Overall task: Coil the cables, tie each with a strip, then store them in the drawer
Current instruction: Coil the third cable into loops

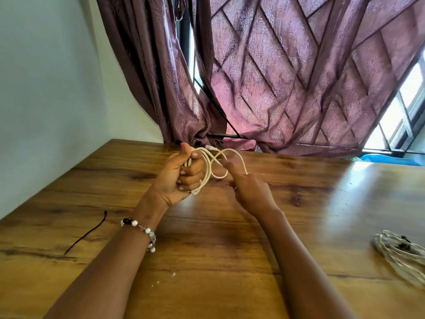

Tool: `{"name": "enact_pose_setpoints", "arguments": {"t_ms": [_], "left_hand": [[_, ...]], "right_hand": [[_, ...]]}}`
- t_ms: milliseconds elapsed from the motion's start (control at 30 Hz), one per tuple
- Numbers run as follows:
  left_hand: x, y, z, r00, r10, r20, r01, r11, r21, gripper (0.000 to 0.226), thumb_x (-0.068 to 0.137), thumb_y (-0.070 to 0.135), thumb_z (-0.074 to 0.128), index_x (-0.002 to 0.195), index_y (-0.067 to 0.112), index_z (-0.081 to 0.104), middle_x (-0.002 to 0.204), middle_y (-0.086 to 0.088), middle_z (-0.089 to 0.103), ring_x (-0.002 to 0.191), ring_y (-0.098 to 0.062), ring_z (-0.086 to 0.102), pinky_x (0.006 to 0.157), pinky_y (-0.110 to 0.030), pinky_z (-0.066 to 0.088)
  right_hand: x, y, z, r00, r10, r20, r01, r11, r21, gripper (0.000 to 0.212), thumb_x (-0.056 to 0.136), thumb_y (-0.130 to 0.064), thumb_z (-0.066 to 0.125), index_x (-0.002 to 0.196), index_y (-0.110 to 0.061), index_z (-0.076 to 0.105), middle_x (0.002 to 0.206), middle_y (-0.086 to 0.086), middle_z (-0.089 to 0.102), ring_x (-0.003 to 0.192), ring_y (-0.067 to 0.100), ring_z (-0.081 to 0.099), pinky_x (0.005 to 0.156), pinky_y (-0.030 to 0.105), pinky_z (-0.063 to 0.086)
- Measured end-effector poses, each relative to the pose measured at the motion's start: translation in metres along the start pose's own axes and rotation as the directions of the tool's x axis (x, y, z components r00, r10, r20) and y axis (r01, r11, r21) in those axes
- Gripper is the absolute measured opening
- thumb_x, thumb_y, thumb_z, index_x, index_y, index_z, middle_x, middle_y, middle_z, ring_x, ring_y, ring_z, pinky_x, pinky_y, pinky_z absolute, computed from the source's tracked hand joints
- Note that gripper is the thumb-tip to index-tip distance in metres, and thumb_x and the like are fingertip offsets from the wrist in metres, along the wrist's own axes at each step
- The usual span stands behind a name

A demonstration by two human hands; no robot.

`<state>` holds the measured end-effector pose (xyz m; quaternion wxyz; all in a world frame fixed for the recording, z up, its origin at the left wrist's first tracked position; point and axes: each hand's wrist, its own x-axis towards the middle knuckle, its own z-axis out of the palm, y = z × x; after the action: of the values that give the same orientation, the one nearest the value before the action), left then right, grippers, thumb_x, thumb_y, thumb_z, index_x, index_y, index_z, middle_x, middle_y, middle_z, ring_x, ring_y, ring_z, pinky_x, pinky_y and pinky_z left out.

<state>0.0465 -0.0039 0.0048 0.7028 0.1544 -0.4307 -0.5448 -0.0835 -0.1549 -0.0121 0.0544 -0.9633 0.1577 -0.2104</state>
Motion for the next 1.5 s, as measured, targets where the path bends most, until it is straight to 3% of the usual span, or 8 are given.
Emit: {"name": "enact_pose_setpoints", "arguments": {"t_ms": [100, 200, 400, 600, 800, 1000, 1267, 1500], "left_hand": [[-0.002, 0.005, -0.007, 0.994, 0.101, -0.028, -0.103, 0.993, -0.064, 0.032, 0.093, 0.041, 0.04, 0.086, 0.012, 0.053, 0.051, 0.006, 0.028, 0.035, -0.004, 0.022, 0.03, -0.015, 0.025], [-0.003, 0.006, -0.011, 0.948, 0.239, -0.211, -0.237, 0.971, 0.038, 0.031, 0.093, 0.039, 0.037, 0.084, 0.014, 0.052, 0.046, 0.007, 0.032, 0.034, -0.005, 0.016, 0.027, -0.014, 0.024], [-0.01, 0.024, -0.014, 0.714, 0.558, -0.424, -0.535, 0.824, 0.185, 0.025, 0.092, 0.031, 0.041, 0.073, 0.016, 0.04, 0.045, 0.009, 0.033, 0.031, -0.002, 0.026, 0.03, -0.014, 0.026], [-0.019, 0.039, -0.023, 0.559, 0.614, -0.557, -0.69, 0.717, 0.099, 0.02, 0.086, 0.021, 0.051, 0.067, 0.021, 0.047, 0.048, 0.008, 0.036, 0.036, -0.004, 0.03, 0.033, -0.014, 0.025], [-0.007, 0.027, -0.015, 0.484, 0.596, -0.641, -0.439, 0.799, 0.411, 0.019, 0.099, 0.016, 0.044, 0.081, 0.02, 0.046, 0.056, 0.006, 0.048, 0.042, -0.004, 0.038, 0.041, -0.015, 0.033], [0.002, -0.008, -0.016, 0.647, 0.524, -0.553, 0.237, 0.551, 0.8, 0.025, 0.097, 0.012, 0.051, 0.121, 0.015, 0.045, 0.078, -0.003, 0.063, 0.062, -0.008, 0.062, 0.059, -0.025, 0.052], [-0.003, -0.016, 0.005, 0.853, 0.103, -0.512, 0.382, 0.546, 0.746, 0.022, 0.101, 0.02, 0.042, 0.094, 0.005, 0.055, 0.06, -0.013, 0.058, 0.035, -0.013, 0.049, 0.034, -0.018, 0.038], [-0.001, -0.02, 0.015, 0.862, -0.297, -0.411, 0.487, 0.712, 0.507, 0.063, 0.086, 0.065, 0.019, 0.093, 0.011, 0.051, 0.05, 0.002, 0.032, 0.032, -0.003, 0.018, 0.032, -0.012, 0.018]], "right_hand": [[0.005, -0.025, 0.012, 0.993, -0.053, 0.102, 0.068, 0.986, -0.152, 0.071, 0.096, -0.017, 0.035, 0.15, -0.032, -0.009, 0.114, 0.015, 0.065, 0.108, 0.036, 0.058, 0.087, 0.045, 0.047], [0.007, -0.043, 0.036, 0.982, -0.187, 0.006, 0.182, 0.945, -0.271, 0.064, 0.087, -0.022, 0.0, 0.149, -0.01, -0.014, 0.094, 0.022, 0.065, 0.082, 0.037, 0.063, 0.089, 0.058, 0.045], [-0.013, -0.076, 0.034, 0.927, -0.335, -0.166, 0.331, 0.942, -0.054, 0.07, 0.08, -0.024, 0.002, 0.142, -0.015, -0.028, 0.112, 0.016, 0.058, 0.071, 0.032, 0.062, 0.048, 0.034, 0.042], [-0.004, -0.069, 0.048, 0.898, -0.369, -0.24, 0.24, 0.868, -0.436, 0.052, 0.086, -0.011, 0.028, 0.13, 0.001, 0.052, 0.087, 0.014, 0.067, 0.07, 0.029, 0.066, 0.055, 0.037, 0.053], [-0.005, -0.073, 0.038, 0.825, -0.508, -0.246, 0.34, 0.795, -0.502, 0.037, 0.087, -0.011, 0.033, 0.095, -0.009, 0.068, 0.08, 0.011, 0.066, 0.074, 0.03, 0.065, 0.085, 0.043, 0.05], [-0.004, -0.057, 0.022, 0.736, -0.51, -0.444, 0.424, 0.86, -0.285, 0.029, 0.087, -0.012, 0.044, 0.1, -0.005, 0.069, 0.104, 0.012, 0.067, 0.085, 0.03, 0.063, 0.067, 0.037, 0.051], [0.004, -0.025, 0.01, 0.783, -0.314, -0.537, 0.408, 0.911, 0.062, 0.018, 0.076, -0.025, 0.072, 0.081, -0.01, 0.064, 0.076, 0.003, 0.062, 0.069, 0.018, 0.054, 0.064, 0.027, 0.037], [0.007, 0.01, -0.002, 0.763, 0.088, -0.64, 0.267, 0.859, 0.436, 0.027, 0.088, -0.029, 0.056, 0.074, -0.011, 0.07, 0.072, 0.002, 0.072, 0.062, 0.015, 0.065, 0.056, 0.027, 0.046]]}}
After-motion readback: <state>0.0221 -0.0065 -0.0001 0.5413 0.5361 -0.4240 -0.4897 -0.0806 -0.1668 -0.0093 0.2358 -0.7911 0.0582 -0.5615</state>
